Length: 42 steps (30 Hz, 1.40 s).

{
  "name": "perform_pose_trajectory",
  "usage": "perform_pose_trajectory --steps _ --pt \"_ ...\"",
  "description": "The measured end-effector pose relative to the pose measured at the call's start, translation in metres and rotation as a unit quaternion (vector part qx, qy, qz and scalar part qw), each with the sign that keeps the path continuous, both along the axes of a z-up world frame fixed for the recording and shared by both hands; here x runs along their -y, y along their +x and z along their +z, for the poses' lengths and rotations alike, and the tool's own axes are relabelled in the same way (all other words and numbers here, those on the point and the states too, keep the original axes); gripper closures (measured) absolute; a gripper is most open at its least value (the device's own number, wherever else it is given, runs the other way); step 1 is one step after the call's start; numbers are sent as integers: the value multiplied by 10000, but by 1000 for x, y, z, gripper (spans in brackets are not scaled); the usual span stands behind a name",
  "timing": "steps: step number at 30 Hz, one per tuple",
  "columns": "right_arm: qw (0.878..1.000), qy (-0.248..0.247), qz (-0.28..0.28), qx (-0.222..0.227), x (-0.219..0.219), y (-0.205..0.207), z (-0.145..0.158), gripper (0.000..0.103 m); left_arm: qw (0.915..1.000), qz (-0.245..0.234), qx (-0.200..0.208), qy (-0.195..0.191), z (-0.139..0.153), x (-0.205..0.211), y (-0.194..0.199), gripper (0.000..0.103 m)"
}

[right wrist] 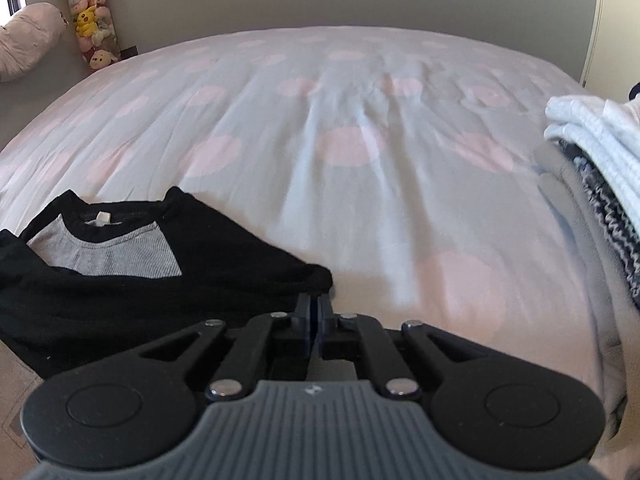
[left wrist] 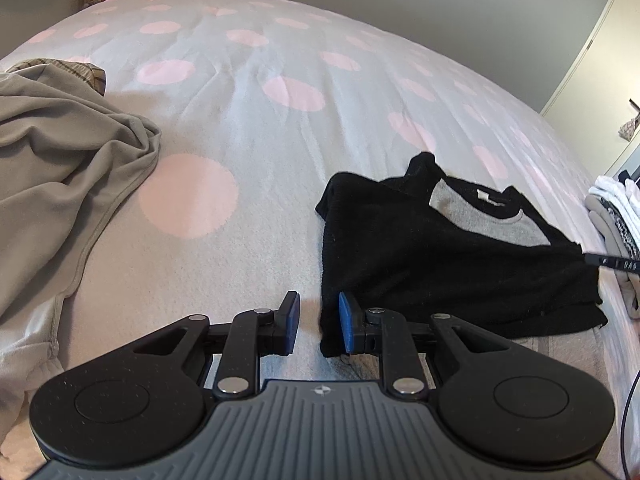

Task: Fold clothes
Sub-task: 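Open both grippers and withdraw them from the folded shirt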

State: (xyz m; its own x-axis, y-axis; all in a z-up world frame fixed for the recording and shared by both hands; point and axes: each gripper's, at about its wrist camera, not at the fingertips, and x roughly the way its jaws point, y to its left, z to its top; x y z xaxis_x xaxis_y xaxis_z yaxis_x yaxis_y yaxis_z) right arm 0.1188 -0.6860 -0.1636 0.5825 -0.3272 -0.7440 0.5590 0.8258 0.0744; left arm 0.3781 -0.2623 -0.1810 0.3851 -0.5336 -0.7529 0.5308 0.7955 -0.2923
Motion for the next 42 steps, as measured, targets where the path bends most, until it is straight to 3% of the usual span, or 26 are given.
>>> perform_pose_trajectory --steps 5,14,15,16,20,23,26,28,31,35,36,37,42 --pt "9986 170 -311 402 -7 -28 7 88 9996 188 40 -209 4 -5 4 84" --pt "9871 1245 -601 811 -23 -58 -16 87 9995 271 16 -152 5 -5 2 84" --pt "9849 1323 -619 926 -24 -59 -17 89 9995 282 21 -157 6 -6 2 84" --pt "9834 1364 -617 1021 -25 -59 -16 98 9994 293 25 -162 6 -6 2 84" --pt "9871 1095 -547 1036 -30 -61 -3 102 9988 399 -6 -274 6 -9 4 83" --pt "9907 877 -704 764 -25 -65 -2 102 9979 457 -143 -438 2 -11 6 73" --pt "9884 1059 -751 787 -20 -71 -9 101 9976 434 -229 -482 -1 -10 6 72" --pt "9847 1294 -723 919 -21 -73 -12 93 9978 429 -184 -461 0 -10 5 71" --pt "9792 1465 -843 1126 -23 -71 -16 60 9978 429 -158 -480 0 -9 4 65" --pt "9721 1681 -1040 1261 -19 -71 -22 61 9983 394 -127 -398 -2 -7 3 65" --pt "9716 1720 -1057 1235 -19 -72 -24 70 9984 388 -115 -382 -3 -6 2 65" --pt "9722 1701 -1050 1219 -20 -73 -24 90 9985 384 -108 -374 -3 -6 2 65" --pt "9827 1080 -898 1211 -31 -79 -11 96 9990 327 -36 -286 -4 -4 1 66"
